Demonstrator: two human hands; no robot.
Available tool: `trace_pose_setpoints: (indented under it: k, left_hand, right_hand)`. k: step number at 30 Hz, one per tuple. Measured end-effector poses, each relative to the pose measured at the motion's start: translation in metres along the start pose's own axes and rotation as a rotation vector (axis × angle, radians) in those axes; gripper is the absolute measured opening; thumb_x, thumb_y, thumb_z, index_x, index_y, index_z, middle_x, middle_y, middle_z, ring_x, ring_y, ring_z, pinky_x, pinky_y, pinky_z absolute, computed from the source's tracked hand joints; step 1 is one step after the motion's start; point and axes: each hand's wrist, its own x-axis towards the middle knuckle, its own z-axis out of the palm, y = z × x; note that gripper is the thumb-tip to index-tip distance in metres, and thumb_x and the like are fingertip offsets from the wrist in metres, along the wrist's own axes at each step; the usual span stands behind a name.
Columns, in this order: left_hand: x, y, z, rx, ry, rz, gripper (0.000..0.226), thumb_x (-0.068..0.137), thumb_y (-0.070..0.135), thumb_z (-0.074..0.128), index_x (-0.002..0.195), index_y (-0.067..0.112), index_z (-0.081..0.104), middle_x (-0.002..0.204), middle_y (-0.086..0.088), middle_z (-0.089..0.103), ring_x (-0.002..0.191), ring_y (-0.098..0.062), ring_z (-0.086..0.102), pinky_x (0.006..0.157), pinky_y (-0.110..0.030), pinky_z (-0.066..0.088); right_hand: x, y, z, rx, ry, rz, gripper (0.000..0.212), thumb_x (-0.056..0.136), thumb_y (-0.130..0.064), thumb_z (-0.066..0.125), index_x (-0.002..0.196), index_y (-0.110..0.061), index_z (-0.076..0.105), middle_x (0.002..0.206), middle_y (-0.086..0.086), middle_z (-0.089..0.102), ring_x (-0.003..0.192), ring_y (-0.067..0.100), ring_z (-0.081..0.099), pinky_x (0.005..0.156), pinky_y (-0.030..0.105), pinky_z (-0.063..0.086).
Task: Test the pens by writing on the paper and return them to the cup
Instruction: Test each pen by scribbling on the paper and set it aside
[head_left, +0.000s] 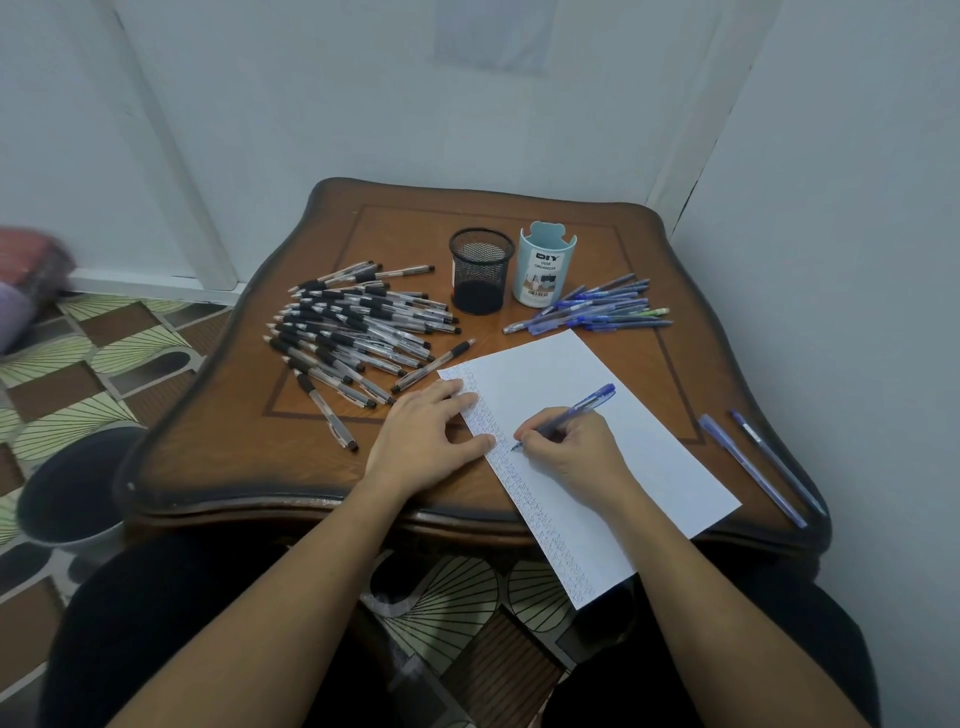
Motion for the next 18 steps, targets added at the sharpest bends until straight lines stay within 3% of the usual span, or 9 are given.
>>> trace_pose_setpoints:
  k: [18]
  left_hand:
    - [0.0,0.0004,-0.0004,-0.004,0.002,0.001,0.067,0.085,0.065,0.055,0.144,0.034,0.043,0.156,0.011,0.031,0.143,-0.012,0.026,0.119,-0.04,0.017]
  right_hand:
    - [-0.0006,0.0014,0.0004,0.001,0.012,0.0,0.015,0.088,-0.009,0.064,0.08,-0.013,0.076,0.072,-0.009,0.07,0.076,0.005,0.064,0.057,0.015,0.048]
